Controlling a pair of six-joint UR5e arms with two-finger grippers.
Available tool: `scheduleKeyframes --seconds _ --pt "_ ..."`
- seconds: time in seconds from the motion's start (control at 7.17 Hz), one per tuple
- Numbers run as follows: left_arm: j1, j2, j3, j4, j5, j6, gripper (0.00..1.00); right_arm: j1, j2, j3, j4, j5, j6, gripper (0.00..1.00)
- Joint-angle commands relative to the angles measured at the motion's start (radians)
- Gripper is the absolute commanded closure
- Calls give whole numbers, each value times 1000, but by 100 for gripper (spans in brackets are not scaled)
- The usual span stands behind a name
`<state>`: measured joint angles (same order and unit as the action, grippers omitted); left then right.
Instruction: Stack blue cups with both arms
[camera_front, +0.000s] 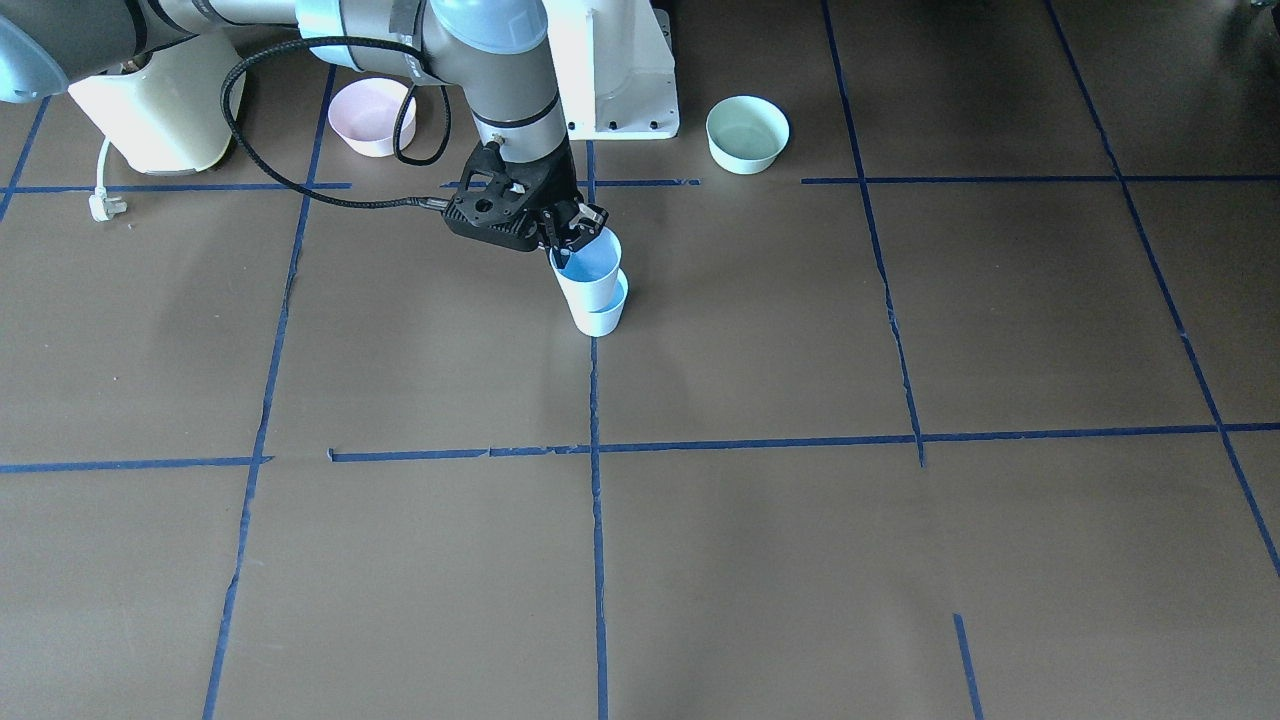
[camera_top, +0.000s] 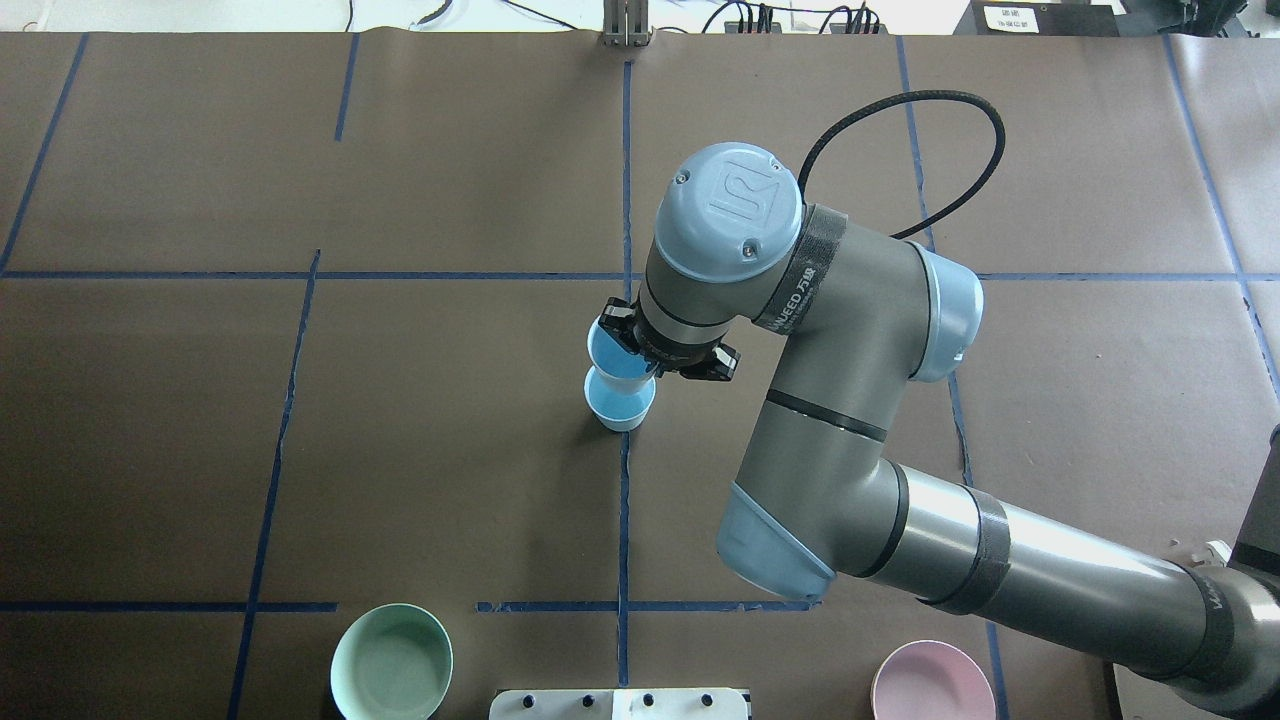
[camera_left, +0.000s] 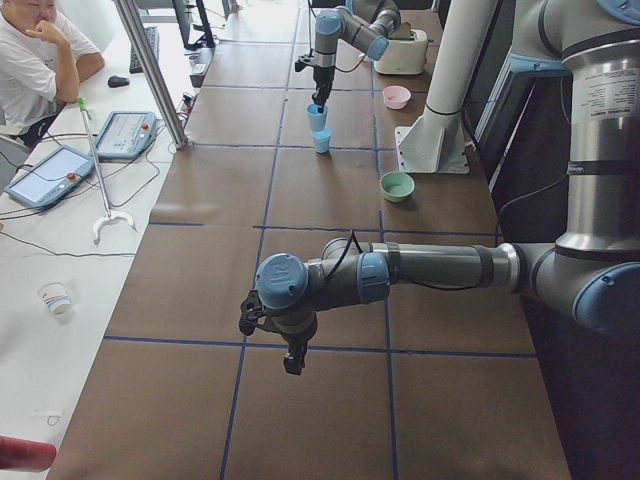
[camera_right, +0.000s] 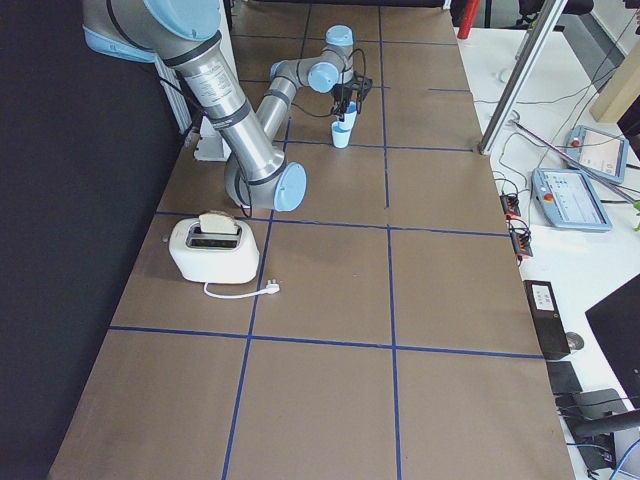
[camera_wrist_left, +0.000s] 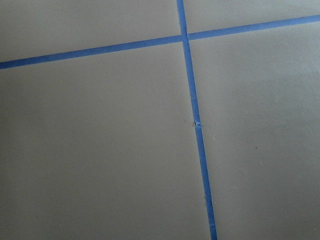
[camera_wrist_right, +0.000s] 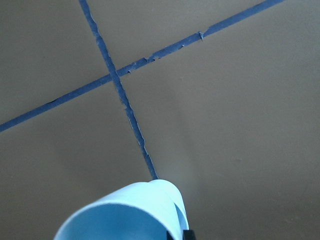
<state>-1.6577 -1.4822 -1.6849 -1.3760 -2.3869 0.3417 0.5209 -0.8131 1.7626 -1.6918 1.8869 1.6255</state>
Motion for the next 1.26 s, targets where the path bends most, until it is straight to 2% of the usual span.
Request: scheduleKeyframes --seconds 0.0,0.14,0.28,0.84,0.98,1.12 --pt "-1 -1 1 0 0 0 0 -27 -1 -2 0 -34 1 100" --pt "-1 -1 2 0 0 0 0 -27 -3 -2 0 -34 -1 95" --pt "-1 -1 2 0 0 0 0 -39 -17 1 0 -37 -12 1" --pt "1 -3 7 0 2 0 0 -26 -33 37 0 -34 -74 0" --pt "1 -3 8 0 3 -3 0 35 -99 84 0 -8 -182 0" --pt "1 -3 10 0 3 -15 0 148 -171 95 3 105 -351 0"
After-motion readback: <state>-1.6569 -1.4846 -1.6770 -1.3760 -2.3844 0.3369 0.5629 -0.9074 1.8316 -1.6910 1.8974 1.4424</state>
